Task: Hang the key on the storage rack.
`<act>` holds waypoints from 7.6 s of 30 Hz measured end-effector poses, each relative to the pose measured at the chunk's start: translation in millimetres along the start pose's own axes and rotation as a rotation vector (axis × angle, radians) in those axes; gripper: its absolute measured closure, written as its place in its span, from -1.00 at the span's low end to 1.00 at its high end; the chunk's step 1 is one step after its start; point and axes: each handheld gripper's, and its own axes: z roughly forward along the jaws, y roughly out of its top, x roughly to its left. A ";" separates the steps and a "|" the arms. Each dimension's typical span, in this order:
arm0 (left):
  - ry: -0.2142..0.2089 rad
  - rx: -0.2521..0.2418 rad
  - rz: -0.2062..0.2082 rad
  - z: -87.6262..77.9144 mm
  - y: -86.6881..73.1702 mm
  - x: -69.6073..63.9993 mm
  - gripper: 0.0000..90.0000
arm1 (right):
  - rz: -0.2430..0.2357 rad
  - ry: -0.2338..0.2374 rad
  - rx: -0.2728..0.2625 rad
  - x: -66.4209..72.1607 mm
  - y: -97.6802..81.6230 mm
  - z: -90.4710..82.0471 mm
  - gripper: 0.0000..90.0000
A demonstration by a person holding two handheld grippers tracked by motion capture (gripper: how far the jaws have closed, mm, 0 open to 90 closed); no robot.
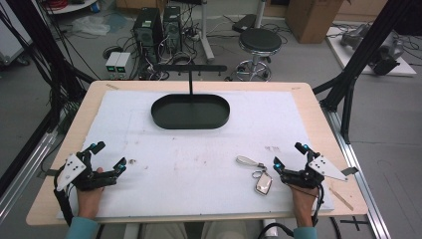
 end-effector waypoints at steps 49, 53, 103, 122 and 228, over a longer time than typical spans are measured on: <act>-0.001 0.002 0.010 0.2 0.2 -0.5 -0.89 | -0.177 0.360 0.465 -3.7 74.9 62.4 -0.90; 0.000 0.002 0.010 0.3 0.2 -0.5 -0.89 | -0.218 0.406 0.536 1.1 75.9 70.7 -0.87; 0.001 0.002 0.008 0.2 0.1 -0.5 -0.89 | -0.421 0.588 1.067 22.8 50.5 115.5 0.54; 0.000 0.002 0.006 0.2 0.1 -0.3 -0.89 | -0.434 0.599 1.130 27.4 48.0 120.6 0.83; 0.000 0.001 0.007 0.2 0.1 -0.4 -0.89 | -0.137 -0.009 0.327 50.1 135.7 249.9 0.83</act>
